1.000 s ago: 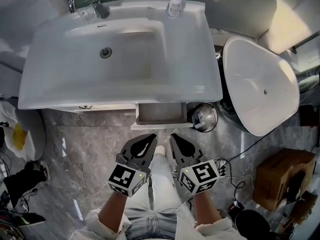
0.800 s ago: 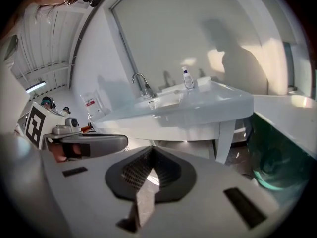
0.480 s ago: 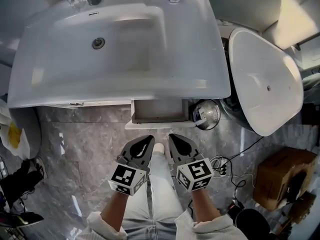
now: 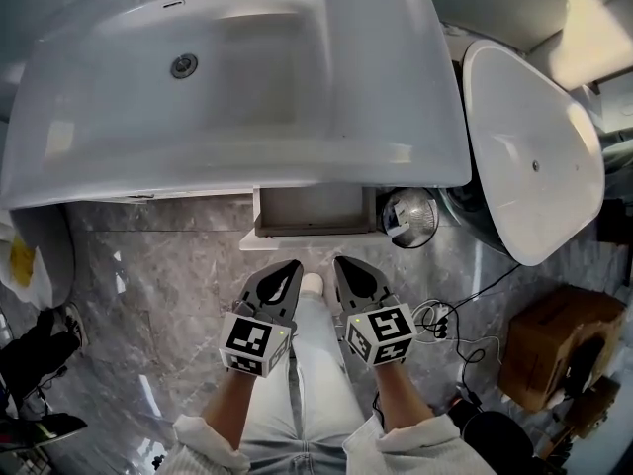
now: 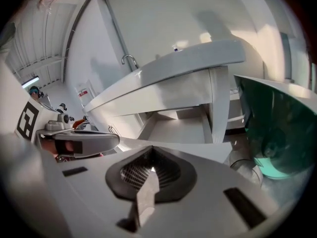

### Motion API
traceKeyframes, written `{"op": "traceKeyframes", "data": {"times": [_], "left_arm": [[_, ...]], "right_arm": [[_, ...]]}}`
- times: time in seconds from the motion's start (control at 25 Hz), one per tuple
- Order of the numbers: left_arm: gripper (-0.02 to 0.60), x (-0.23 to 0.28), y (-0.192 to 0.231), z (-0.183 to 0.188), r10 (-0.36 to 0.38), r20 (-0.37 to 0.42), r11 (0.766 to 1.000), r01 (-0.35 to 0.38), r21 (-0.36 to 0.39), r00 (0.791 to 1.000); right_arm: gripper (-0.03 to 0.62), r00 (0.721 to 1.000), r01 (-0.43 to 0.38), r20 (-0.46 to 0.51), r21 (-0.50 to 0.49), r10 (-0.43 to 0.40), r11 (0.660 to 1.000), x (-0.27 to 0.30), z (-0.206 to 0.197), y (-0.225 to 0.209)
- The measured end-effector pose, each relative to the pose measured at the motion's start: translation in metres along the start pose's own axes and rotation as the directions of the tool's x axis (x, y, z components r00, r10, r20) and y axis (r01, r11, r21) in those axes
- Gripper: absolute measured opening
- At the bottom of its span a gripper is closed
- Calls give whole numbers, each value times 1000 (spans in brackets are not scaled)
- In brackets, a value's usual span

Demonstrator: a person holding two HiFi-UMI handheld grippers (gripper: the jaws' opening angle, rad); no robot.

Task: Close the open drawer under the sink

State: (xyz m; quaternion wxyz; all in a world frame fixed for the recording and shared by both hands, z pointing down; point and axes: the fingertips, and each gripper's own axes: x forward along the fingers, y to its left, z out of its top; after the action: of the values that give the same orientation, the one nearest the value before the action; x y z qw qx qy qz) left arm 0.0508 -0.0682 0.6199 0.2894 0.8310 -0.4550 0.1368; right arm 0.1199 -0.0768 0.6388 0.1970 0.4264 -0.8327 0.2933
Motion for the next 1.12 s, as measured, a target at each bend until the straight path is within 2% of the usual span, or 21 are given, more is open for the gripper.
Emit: {"op": "traceKeyframes", "data": {"times": [0.2,0.4,0.6,1.12], "left_arm": [[15,9,3,-22,-9,-45,1000,9,5,999],[15,13,12,-39,15,-75,1000,-16,-13,997],[17,22,18,-48,22,-91,1000,-22,-2,996],[15,35,37,-50,87,-58,996,-86,18,995]], "right_arm": [[9,999,7,-33,28,-6,1000,10,-17,-7],[9,999,-6,-44,13,7,1000,19,-29,-9],[9,999,-11,-51,-8,11,1000,26,-40,-12],[9,1000,0,7,23,0,1000,41,-39,-23]]}}
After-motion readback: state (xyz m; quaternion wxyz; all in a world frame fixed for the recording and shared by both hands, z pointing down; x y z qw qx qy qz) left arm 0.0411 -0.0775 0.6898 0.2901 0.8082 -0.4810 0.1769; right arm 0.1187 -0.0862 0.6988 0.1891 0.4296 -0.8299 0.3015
